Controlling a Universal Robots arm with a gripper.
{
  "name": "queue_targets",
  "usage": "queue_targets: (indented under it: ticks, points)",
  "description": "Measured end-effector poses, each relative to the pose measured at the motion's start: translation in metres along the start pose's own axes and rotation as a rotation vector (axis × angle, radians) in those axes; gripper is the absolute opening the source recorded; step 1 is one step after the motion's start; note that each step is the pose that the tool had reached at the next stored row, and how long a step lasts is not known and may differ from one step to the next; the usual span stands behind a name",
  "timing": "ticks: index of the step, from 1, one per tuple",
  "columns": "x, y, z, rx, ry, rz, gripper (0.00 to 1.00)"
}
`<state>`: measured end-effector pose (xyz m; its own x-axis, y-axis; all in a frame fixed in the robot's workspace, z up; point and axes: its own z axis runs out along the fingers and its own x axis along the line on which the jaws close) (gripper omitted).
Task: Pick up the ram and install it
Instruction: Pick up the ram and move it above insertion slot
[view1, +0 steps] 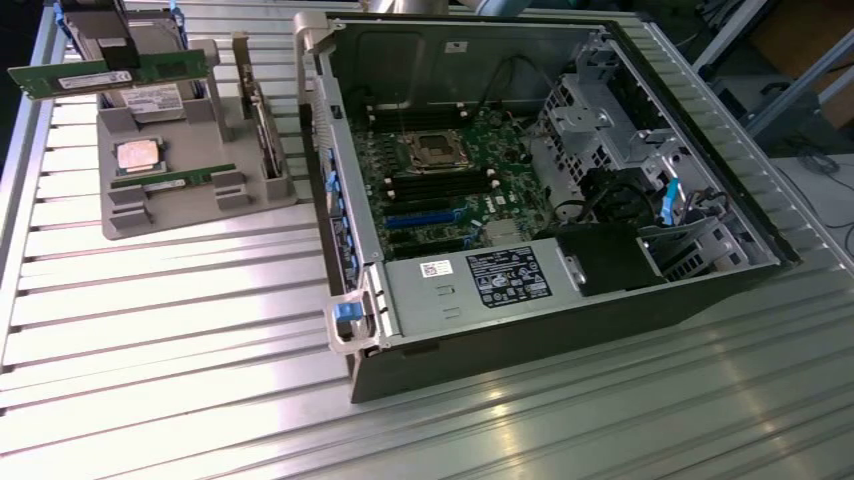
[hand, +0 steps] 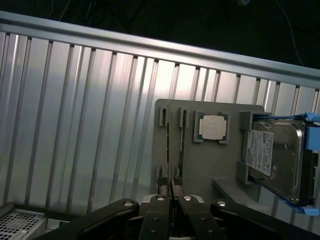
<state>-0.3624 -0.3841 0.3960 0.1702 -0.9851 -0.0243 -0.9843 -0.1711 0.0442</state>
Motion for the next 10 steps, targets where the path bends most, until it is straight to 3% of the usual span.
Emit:
queue_targets:
  ticks: [10]
  points:
    - [0.0002, -0.0012, -0.0036, -0.0003, 0.0001, 0.0, 0.13]
